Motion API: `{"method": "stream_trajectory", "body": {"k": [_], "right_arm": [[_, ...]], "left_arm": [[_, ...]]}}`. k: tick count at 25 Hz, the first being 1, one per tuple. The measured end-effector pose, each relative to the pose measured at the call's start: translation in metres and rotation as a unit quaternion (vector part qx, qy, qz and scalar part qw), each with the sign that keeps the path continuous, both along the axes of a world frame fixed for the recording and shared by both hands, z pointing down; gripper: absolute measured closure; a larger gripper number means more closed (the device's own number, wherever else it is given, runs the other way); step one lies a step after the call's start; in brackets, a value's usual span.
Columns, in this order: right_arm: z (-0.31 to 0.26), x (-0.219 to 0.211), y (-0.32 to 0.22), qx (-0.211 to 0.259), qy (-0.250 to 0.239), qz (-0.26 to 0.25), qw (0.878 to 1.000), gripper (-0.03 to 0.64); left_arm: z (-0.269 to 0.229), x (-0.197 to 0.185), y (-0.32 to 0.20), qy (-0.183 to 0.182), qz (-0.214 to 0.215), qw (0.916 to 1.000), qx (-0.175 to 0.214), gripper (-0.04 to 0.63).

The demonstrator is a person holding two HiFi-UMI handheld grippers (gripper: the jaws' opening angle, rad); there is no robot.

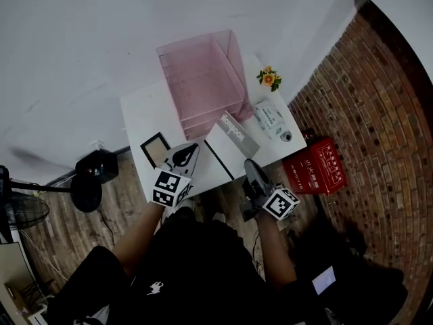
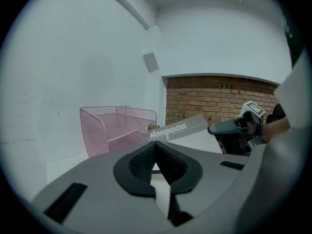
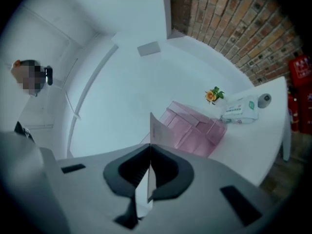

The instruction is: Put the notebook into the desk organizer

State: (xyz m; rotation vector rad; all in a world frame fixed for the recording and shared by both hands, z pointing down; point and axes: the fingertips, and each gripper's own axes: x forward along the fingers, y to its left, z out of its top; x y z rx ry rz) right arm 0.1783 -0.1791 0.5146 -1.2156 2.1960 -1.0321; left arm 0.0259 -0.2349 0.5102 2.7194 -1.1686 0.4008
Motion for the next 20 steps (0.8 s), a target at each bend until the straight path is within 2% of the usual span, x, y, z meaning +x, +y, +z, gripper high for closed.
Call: {"method": "stream_trajectory", "body": {"k": [4, 8, 20], "right_arm": [[-0.004, 0.007, -0.006, 0.0, -0.07, 0.008, 0.998, 0.609], [-0.012, 0.007, -0.013, 0.008, -0.116, 0.002, 0.993, 0.609], [-0.022, -0.002, -0.036, 0.021, -0.186, -0.005, 0.982, 0.609]], "left_arm": [[0.0, 0.001, 0.001, -0.003, 0.002, 1.0, 0.001, 0.592], [-0.004, -0.006, 0.001, -0.002, -0.008, 1.0, 0.002, 0.592], [-0.012, -0.022, 0.002, -0.008, -0.026, 0.9995, 0.015, 0.592]]}}
